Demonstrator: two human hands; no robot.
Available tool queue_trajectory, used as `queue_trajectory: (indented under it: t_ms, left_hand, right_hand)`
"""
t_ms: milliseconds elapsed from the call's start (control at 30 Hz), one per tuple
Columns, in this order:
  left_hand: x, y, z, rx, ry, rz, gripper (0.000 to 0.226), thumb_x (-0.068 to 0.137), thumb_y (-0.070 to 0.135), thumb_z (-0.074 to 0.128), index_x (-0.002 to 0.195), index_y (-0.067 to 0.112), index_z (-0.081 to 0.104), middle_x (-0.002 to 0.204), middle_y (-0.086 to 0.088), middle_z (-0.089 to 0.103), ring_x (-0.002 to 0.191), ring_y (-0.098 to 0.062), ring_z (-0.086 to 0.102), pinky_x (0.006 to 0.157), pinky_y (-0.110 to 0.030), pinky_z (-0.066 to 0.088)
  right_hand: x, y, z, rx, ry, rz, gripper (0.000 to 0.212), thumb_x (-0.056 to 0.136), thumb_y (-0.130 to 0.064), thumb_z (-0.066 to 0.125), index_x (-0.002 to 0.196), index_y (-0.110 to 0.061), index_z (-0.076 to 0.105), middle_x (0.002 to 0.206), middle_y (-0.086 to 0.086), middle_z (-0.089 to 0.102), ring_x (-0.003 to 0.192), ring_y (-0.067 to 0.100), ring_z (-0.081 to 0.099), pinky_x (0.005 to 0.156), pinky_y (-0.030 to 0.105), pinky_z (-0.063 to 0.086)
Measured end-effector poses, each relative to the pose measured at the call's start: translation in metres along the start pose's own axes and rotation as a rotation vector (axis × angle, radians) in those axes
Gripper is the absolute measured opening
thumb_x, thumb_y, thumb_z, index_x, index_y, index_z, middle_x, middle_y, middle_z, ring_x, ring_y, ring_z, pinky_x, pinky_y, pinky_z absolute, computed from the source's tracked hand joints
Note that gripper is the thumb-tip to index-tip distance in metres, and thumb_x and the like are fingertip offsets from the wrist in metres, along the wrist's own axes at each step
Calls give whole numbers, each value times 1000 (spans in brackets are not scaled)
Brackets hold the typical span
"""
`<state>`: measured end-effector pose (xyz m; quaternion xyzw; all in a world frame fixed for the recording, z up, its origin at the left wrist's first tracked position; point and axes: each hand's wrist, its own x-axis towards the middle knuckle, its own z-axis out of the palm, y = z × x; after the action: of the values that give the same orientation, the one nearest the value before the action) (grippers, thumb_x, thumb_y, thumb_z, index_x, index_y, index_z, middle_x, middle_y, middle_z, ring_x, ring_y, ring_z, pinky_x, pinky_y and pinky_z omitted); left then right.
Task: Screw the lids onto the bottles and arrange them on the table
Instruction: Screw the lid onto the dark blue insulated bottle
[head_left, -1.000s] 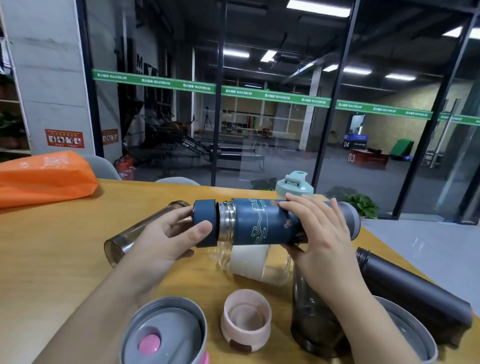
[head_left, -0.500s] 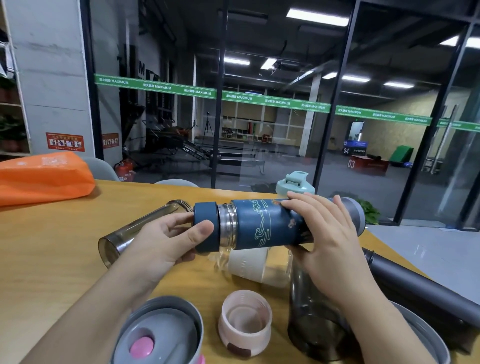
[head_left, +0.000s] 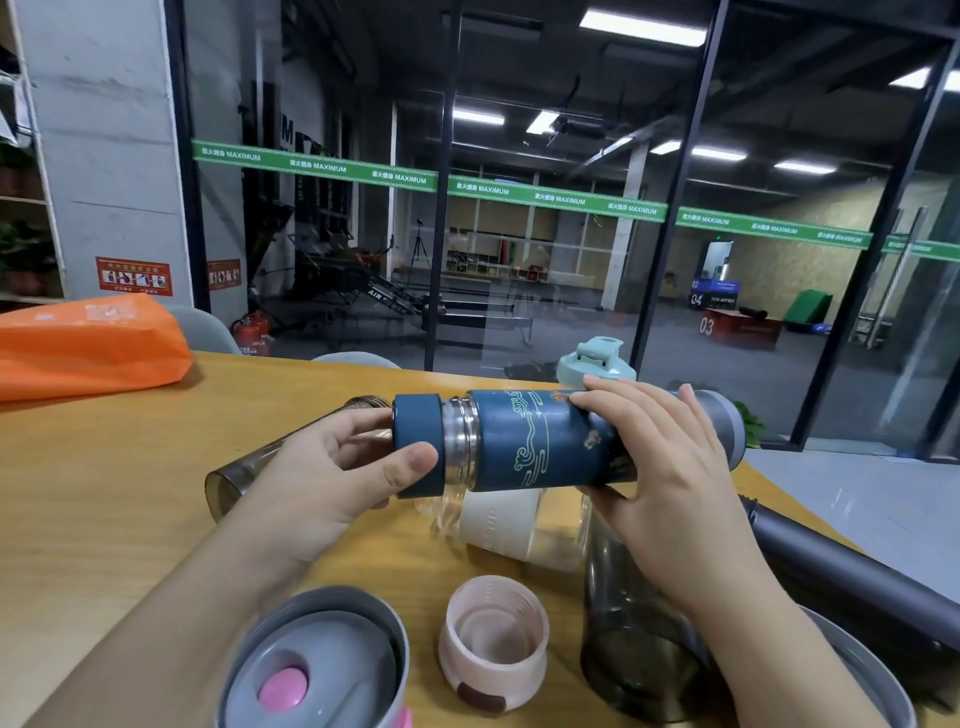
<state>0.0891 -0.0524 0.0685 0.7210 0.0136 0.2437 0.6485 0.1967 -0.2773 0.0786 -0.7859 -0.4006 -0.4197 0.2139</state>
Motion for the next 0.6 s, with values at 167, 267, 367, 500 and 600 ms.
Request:
queue_trajectory:
  t_ms: [167,267,367,500,600]
  left_hand:
    - [0,3,-3,-25,-15,14,109,21,71,84,115,21,64,107,0,74,103,-19,68,86,-39,53]
    - [0,3,-5,-23,-17,24,112,22,68,86,120,18,62,111,-2,73,106,-18,67,95,-40,50]
    - [0,1,-5,-14,-29,27,113,24,68,86,122,18,60,113,-2,72,108,-17,66,97,-39,48]
    - [0,0,-3,-6,-33,35,111,23,69,85,119,19,62,111,-2,72,107,-15,66,94,-35,49]
    - [-1,0,0,14,-21,32,110,21,74,81,117,22,63,107,1,74,100,-11,68,80,-25,51]
  right_hand:
    - [0,0,0,12,-1,7,85,52,-5,89,121,-31,47,128,-4,60,121,17,47,111,46,18]
    - [0,0,1,20,-7,7,84,53,-6,89,121,-31,47,129,-5,59,122,18,49,111,45,18]
    - [0,-1,1,21,-6,5,84,52,-6,90,121,-30,48,128,-4,60,121,18,49,111,45,18]
    - [1,-4,3,28,-9,-7,85,51,-5,90,121,-31,48,128,-5,60,121,17,48,111,43,18]
    - [0,-6,3,31,-16,-8,86,51,-6,90,122,-31,48,129,-6,60,121,17,48,111,42,18]
